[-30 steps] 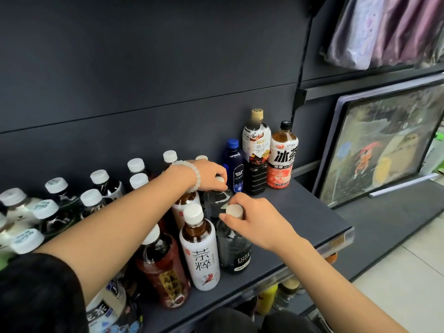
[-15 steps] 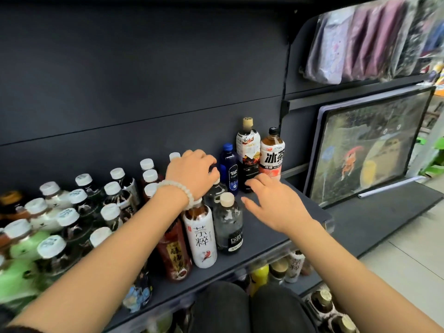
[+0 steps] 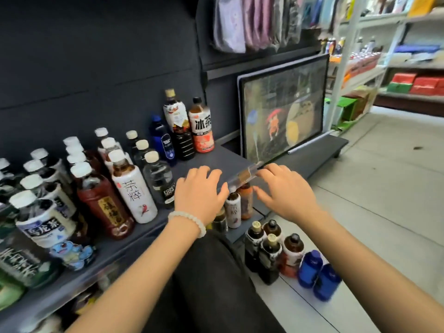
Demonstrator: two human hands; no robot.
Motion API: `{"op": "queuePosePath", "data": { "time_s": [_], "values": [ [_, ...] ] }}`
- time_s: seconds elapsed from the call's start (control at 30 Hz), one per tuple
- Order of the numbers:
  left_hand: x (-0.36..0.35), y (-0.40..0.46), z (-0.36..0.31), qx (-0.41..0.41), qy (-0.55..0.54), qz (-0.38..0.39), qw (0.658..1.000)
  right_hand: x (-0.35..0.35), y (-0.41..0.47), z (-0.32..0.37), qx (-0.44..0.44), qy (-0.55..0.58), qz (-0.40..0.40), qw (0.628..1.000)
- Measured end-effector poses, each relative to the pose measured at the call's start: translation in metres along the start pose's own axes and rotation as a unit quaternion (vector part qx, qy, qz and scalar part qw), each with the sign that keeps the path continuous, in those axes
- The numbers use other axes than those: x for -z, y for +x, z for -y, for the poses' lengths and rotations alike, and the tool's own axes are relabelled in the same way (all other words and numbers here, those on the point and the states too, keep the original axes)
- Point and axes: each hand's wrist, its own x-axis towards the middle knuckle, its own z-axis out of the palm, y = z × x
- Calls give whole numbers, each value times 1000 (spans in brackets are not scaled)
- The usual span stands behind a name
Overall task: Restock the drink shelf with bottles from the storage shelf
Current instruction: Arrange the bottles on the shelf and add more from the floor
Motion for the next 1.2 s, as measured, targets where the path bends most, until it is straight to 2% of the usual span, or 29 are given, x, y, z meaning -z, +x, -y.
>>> {"op": "queuePosePath", "data": {
  "time_s": [0.17, 0.33, 0.63, 0.93, 1.07, 1.2],
  "values": [
    [-36, -8, -75, -76, -19, 48, 996, -9, -64, -53, -94, 0, 12, 996],
    [-83, -5, -135, -126, -39, 117, 984, -34, -118, -98, -191, 3, 58, 980],
    [-196, 7, -205, -156, -84, 257, 950, -108, -169, -157, -333, 37, 134, 933],
    [-307, 13, -225, -193, -56, 329, 923, -211, -173, -183, -374, 61, 283, 881],
    [-329, 21, -236, -206, -29, 337, 918, -235, -165, -187, -377, 49, 316, 869],
    [-339, 20, -252, -220, -47, 352, 908, -248, -164, -190, -387, 42, 322, 863]
  ]
}}
